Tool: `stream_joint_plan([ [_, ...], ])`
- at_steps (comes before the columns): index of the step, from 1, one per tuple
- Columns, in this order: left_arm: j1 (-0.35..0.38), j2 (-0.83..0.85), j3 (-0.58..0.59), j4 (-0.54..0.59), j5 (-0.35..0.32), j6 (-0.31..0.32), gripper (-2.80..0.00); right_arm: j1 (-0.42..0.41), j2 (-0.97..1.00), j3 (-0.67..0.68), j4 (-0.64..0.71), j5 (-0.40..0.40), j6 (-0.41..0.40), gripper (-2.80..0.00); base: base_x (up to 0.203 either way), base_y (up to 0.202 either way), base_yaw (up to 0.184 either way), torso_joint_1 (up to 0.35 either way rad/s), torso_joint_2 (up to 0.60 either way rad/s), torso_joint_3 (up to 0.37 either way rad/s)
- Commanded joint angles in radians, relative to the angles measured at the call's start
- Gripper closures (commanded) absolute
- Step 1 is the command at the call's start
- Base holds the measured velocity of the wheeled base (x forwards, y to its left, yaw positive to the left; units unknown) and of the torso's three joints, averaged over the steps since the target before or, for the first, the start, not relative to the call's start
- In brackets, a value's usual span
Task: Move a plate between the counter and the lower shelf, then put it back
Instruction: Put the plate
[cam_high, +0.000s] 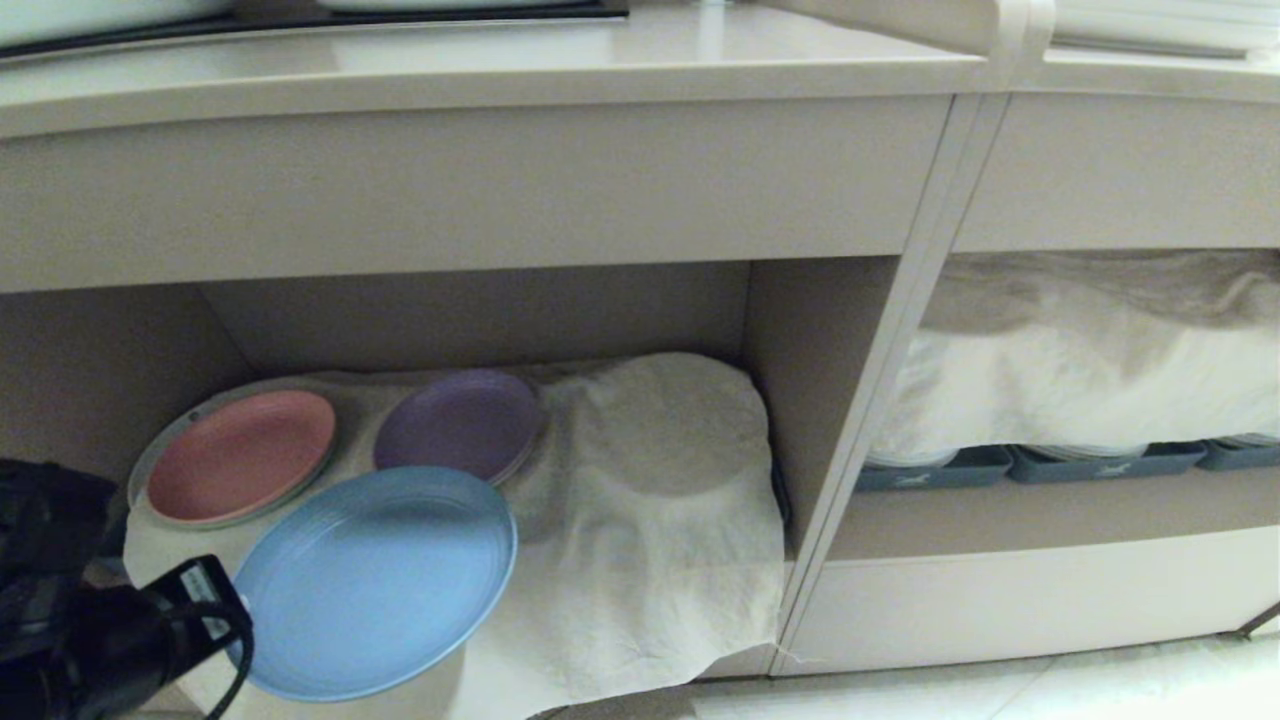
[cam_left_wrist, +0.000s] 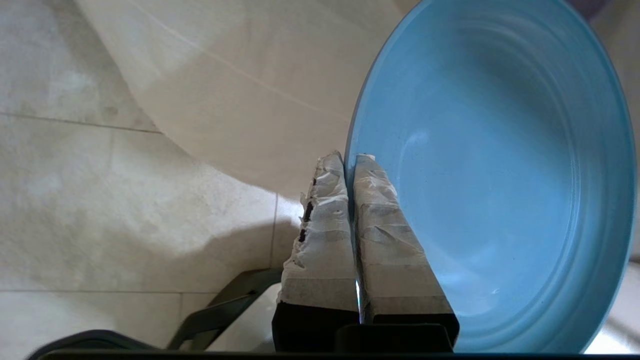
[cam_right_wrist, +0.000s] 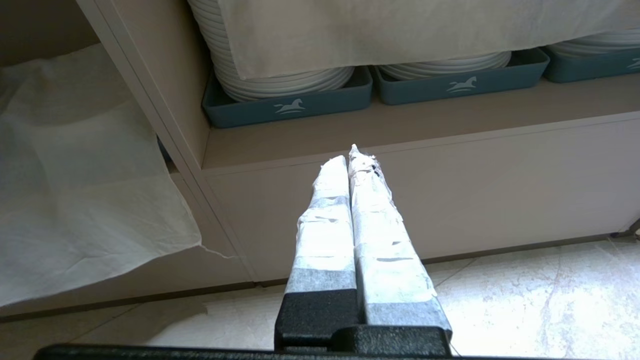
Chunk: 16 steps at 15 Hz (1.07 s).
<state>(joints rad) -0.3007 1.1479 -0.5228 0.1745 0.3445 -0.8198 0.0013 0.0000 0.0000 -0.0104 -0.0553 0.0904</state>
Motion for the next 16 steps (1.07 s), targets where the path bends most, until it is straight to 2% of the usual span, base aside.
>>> stream_joint_plan([
  [1,0.018,-0.051,0.019,0.0,-0.018,0.032,0.0,0.0,0.0,0.0,0.0,0.0,0.002,0.0,0.0,0.0,0.0,0.0,0.0,0.0],
  [7,0.088,-0.154,0.079,0.023,-0.085,0.14,0.0,0.0,0.0,0.0,0.0,0.0,0.0,0.0,0.0,0.0,0.0,0.0,0.0,0.0],
  [10,0.097,-0.186,0.112,0.03,-0.087,0.142,0.0,0.0,0.0,0.0,0.0,0.0,0.0,0.0,0.0,0.0,0.0,0.0,0.0,0.0],
  [16,0.168,-0.246,0.119,0.105,-0.12,0.15,0.0,0.0,0.0,0.0,0.0,0.0,0.0,0.0,0.0,0.0,0.0,0.0,0.0,0.0],
])
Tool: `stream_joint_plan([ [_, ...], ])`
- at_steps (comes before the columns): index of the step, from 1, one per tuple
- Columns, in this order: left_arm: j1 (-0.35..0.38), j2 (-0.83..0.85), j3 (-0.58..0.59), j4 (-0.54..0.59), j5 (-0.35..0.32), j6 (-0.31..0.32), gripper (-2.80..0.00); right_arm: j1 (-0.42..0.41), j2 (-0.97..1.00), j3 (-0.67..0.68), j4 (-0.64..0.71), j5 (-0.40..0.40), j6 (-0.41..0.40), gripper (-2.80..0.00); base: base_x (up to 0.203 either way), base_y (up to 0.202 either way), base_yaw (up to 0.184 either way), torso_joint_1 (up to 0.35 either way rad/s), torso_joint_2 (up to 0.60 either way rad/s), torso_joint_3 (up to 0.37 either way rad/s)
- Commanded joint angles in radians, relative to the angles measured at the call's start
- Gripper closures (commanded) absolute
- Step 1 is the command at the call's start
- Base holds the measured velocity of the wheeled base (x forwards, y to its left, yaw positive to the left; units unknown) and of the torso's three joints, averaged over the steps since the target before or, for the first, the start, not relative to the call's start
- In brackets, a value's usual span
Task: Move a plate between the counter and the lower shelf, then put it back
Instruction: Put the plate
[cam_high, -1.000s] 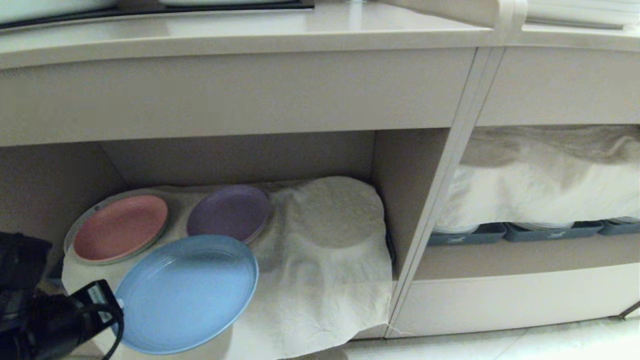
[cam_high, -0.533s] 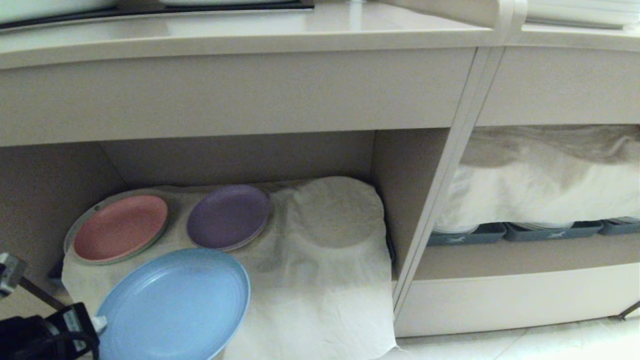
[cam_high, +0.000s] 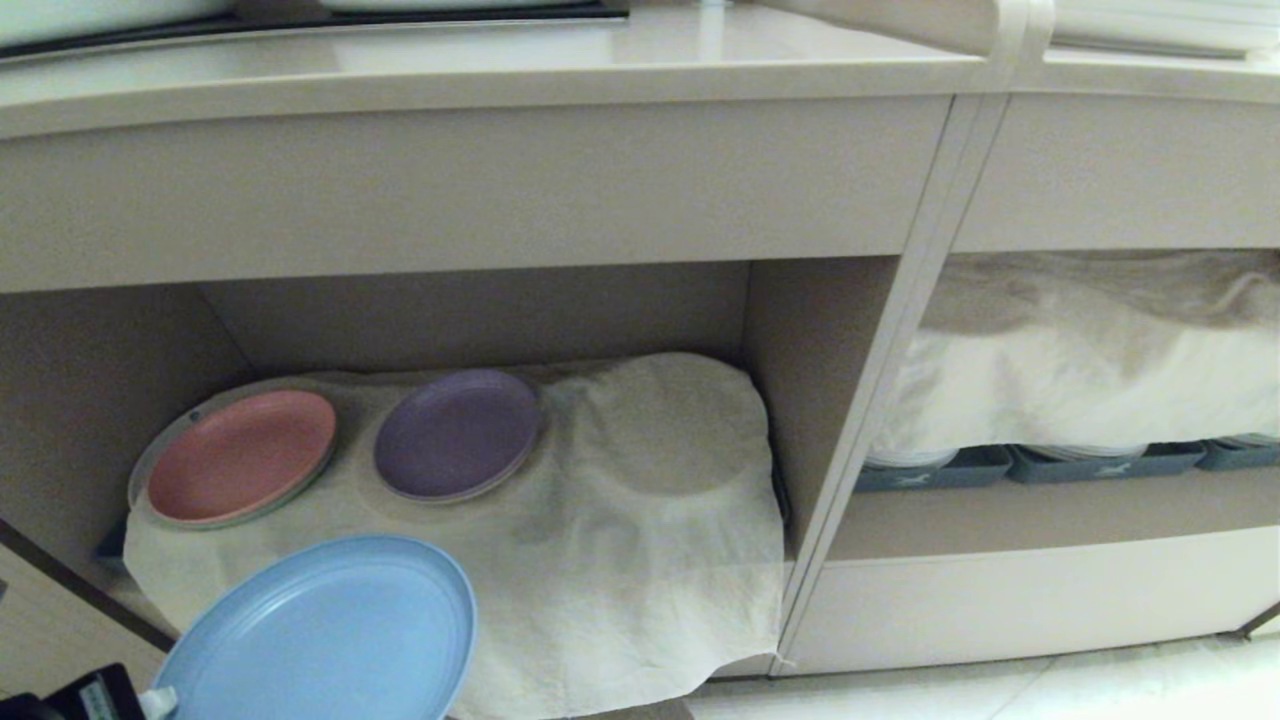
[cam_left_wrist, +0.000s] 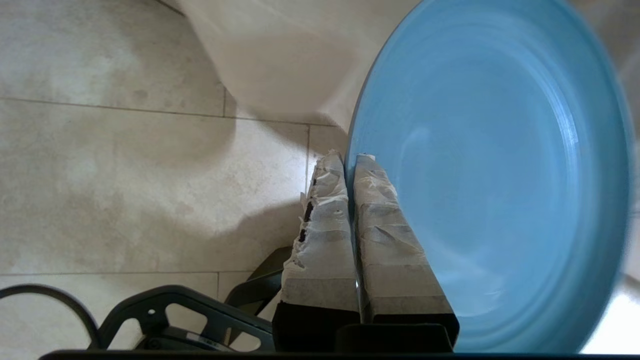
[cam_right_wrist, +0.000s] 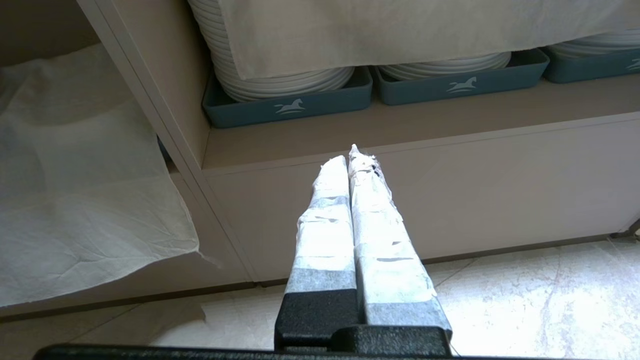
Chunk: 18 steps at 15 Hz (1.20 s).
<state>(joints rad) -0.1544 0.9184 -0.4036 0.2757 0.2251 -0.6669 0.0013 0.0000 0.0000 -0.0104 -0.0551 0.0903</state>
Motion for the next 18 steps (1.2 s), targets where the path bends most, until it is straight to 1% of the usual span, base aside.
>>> stream_joint_plan([
  [1,0.046,-0.02,-0.001,0.005,-0.014,0.009,0.0,0.0,0.0,0.0,0.0,0.0,0.0,0.0,0.0,0.0,0.0,0.0,0.0,0.0],
  [2,0.064,-0.038,-0.001,0.005,-0.037,0.035,0.0,0.0,0.0,0.0,0.0,0.0,0.0,0.0,0.0,0.0,0.0,0.0,0.0,0.0],
  [3,0.087,-0.057,0.0,0.005,-0.061,0.084,0.0,0.0,0.0,0.0,0.0,0.0,0.0,0.0,0.0,0.0,0.0,0.0,0.0,0.0],
  [4,0.102,-0.069,0.002,0.005,-0.071,0.118,0.0,0.0,0.0,0.0,0.0,0.0,0.0,0.0,0.0,0.0,0.0,0.0,0.0,0.0],
  [8,0.095,-0.105,0.006,0.006,-0.08,0.112,0.0,0.0,0.0,0.0,0.0,0.0,0.0,0.0,0.0,0.0,0.0,0.0,0.0,0.0],
  [10,0.094,-0.15,0.034,0.009,-0.103,0.114,0.0,0.0,0.0,0.0,0.0,0.0,0.0,0.0,0.0,0.0,0.0,0.0,0.0,0.0],
  [11,0.093,-0.177,0.044,0.022,-0.108,0.115,0.0,0.0,0.0,0.0,0.0,0.0,0.0,0.0,0.0,0.0,0.0,0.0,0.0,0.0],
  [13,0.093,-0.226,0.051,0.095,-0.116,0.115,0.0,0.0,0.0,0.0,0.0,0.0,0.002,0.0,0.0,0.0,0.0,0.0,0.0,0.0],
  [18,0.093,-0.298,0.044,0.172,-0.125,0.115,0.0,0.0,0.0,0.0,0.0,0.0,0.0,0.0,0.0,0.0,0.0,0.0,0.0,0.0],
])
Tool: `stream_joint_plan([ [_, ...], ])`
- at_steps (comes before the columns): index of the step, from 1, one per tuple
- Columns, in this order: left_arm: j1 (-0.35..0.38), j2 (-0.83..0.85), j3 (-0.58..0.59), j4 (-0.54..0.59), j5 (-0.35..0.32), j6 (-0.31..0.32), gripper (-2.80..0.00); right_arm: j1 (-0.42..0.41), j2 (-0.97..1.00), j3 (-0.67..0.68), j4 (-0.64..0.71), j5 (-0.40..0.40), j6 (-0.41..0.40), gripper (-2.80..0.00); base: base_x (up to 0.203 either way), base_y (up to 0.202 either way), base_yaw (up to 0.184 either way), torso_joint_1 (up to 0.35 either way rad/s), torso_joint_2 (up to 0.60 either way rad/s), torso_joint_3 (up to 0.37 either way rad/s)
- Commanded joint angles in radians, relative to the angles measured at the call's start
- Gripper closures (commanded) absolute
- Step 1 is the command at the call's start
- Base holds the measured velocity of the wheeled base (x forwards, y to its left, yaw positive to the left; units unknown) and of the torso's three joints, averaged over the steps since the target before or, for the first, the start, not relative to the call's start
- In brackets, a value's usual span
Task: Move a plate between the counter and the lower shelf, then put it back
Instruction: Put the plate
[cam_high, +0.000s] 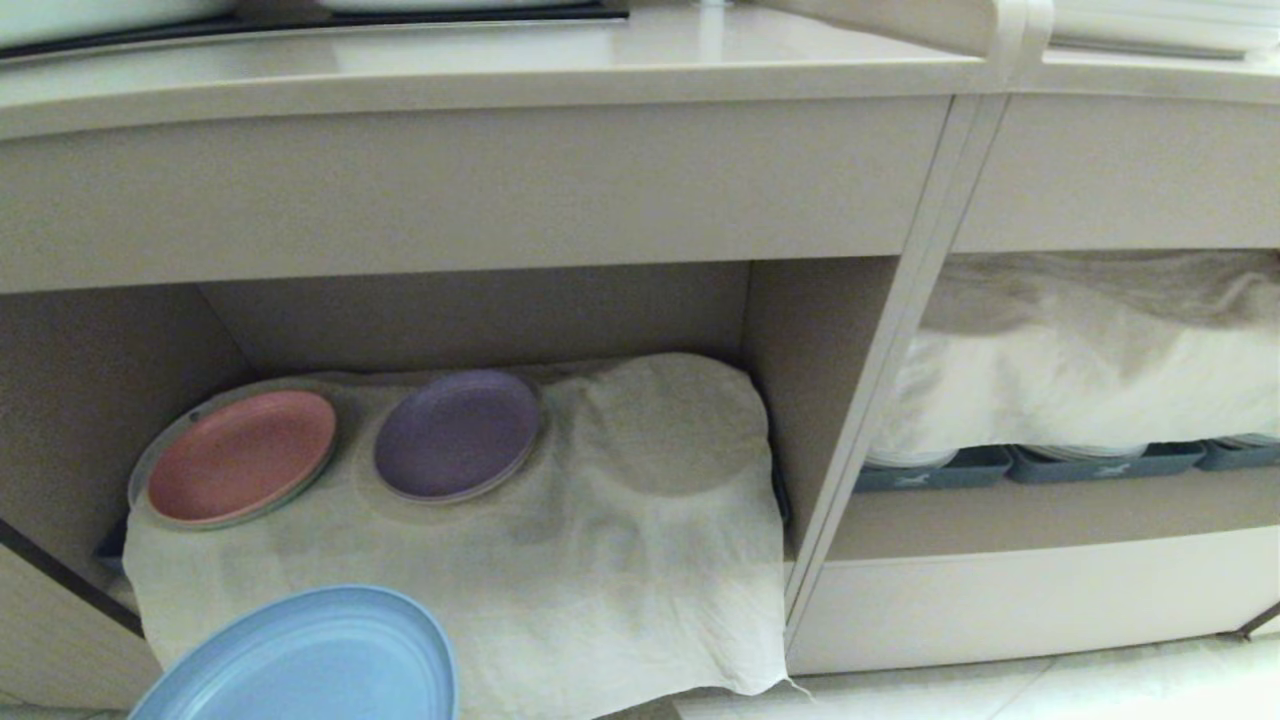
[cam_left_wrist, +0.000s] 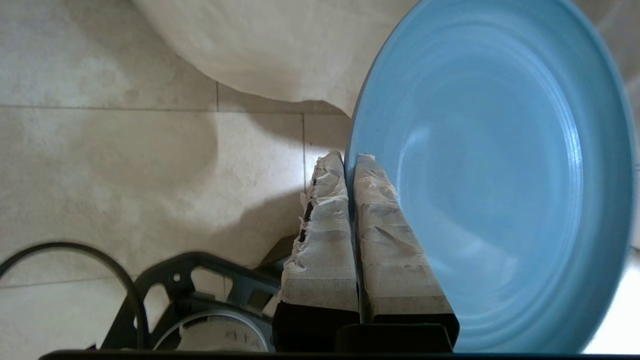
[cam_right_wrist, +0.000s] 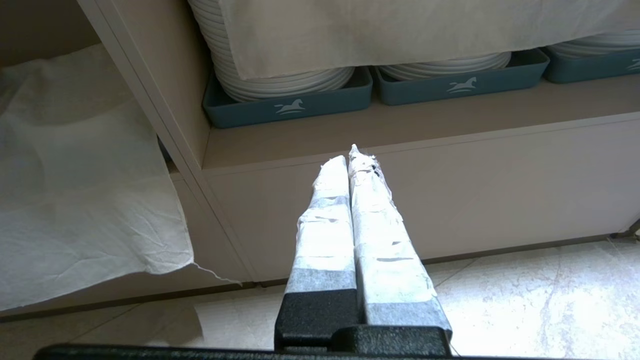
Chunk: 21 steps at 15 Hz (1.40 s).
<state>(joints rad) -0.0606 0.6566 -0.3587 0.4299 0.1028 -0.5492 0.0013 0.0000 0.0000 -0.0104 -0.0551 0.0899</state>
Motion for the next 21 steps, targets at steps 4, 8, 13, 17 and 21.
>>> stream_joint_plan([
  [4,-0.001,-0.045,-0.008,0.036,-0.007,-0.003,0.0,0.0,0.0,0.0,0.0,0.0,0.001,0.0,0.0,0.0,0.0,0.0,0.0,0.0],
  [8,-0.001,-0.048,-0.016,0.034,-0.04,-0.006,0.0,0.0,0.0,0.0,0.0,0.0,0.001,0.0,0.0,0.0,0.0,0.0,0.0,0.0],
  [13,-0.001,-0.052,-0.019,0.032,-0.072,-0.006,0.0,0.0,0.0,0.0,0.0,0.0,0.001,0.0,0.0,0.0,0.0,0.0,0.0,0.0],
  [17,-0.002,-0.052,-0.026,0.032,-0.086,-0.007,0.0,0.0,0.0,0.0,0.0,0.0,0.001,0.0,0.0,0.0,0.0,0.0,0.0,0.0],
  [21,-0.002,-0.052,-0.039,0.033,-0.084,-0.008,0.0,0.0,0.0,0.0,0.0,0.0,0.001,0.0,0.0,0.0,0.0,0.0,0.0,0.0],
])
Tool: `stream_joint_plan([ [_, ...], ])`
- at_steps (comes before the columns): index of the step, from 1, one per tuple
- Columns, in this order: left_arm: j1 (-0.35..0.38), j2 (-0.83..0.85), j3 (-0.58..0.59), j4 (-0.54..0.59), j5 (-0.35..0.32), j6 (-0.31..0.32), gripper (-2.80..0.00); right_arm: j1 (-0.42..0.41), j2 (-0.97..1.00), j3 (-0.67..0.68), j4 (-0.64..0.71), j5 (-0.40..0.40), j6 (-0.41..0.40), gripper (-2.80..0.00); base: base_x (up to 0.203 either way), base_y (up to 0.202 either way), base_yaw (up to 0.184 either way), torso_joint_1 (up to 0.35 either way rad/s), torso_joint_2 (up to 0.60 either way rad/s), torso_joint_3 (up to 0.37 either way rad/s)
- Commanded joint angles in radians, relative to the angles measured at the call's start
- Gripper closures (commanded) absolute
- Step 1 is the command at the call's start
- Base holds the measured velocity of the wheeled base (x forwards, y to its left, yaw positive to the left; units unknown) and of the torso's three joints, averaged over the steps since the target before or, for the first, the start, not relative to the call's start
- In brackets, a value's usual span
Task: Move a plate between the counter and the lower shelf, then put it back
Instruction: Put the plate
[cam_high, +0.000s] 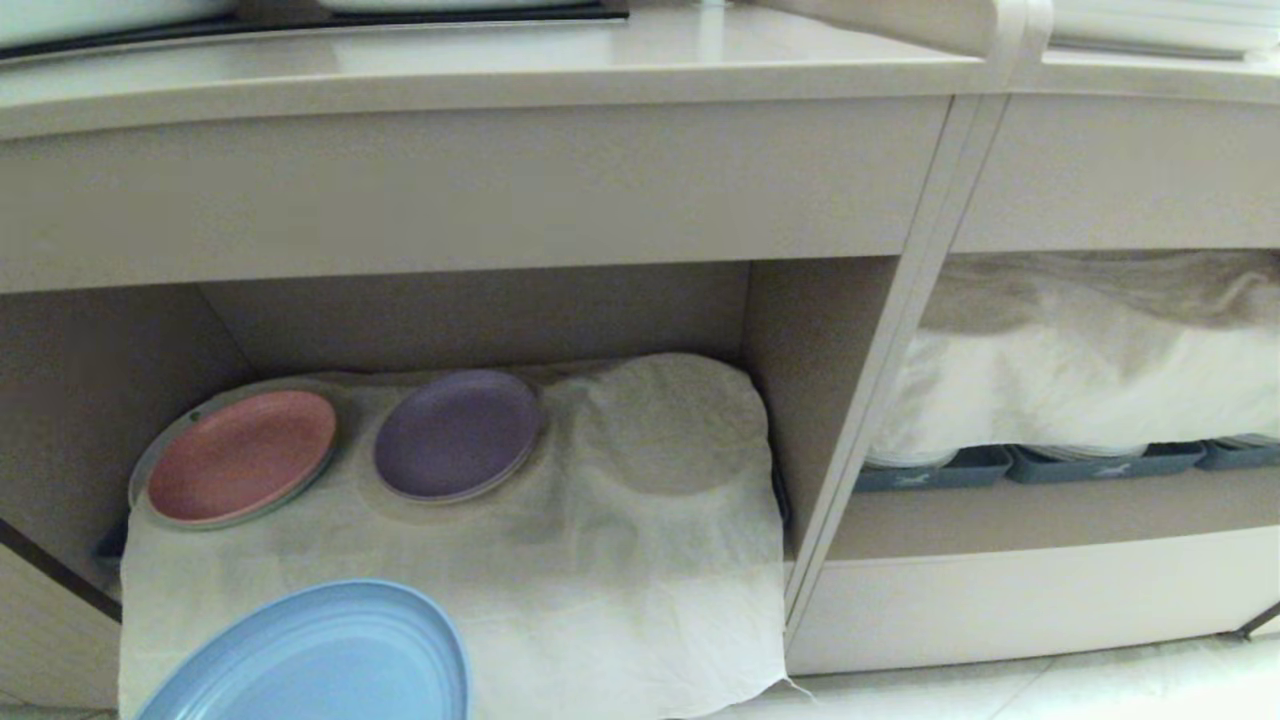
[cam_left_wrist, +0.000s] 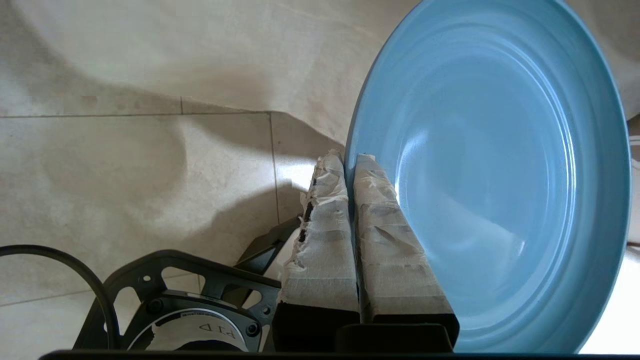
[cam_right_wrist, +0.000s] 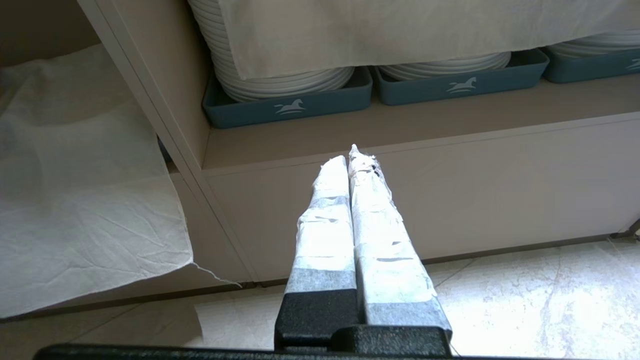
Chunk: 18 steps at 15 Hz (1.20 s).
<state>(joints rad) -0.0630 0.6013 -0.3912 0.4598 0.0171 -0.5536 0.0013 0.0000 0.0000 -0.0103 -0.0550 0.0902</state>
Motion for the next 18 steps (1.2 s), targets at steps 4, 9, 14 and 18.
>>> stream_joint_plan([
  [4,0.0,-0.004,-0.005,0.005,-0.011,-0.002,0.0,0.0,0.0,0.0,0.0,0.0,0.0,0.0,0.0,0.0,0.0,0.0,0.0,0.0],
  [9,0.0,-0.006,-0.008,0.007,-0.009,-0.002,0.0,0.0,0.0,0.0,0.0,0.0,0.002,0.0,0.0,0.0,0.0,0.0,0.0,0.0],
  [14,0.002,-0.006,-0.008,0.007,-0.011,0.0,0.0,0.0,0.0,0.0,0.0,0.0,0.0,0.0,0.0,0.0,0.0,0.0,0.0,0.0],
  [18,0.002,-0.012,-0.008,0.007,-0.008,-0.001,0.0,0.0,0.0,0.0,0.0,0.0,0.0,0.0,0.0,0.0,0.0,0.0,0.0,0.0],
])
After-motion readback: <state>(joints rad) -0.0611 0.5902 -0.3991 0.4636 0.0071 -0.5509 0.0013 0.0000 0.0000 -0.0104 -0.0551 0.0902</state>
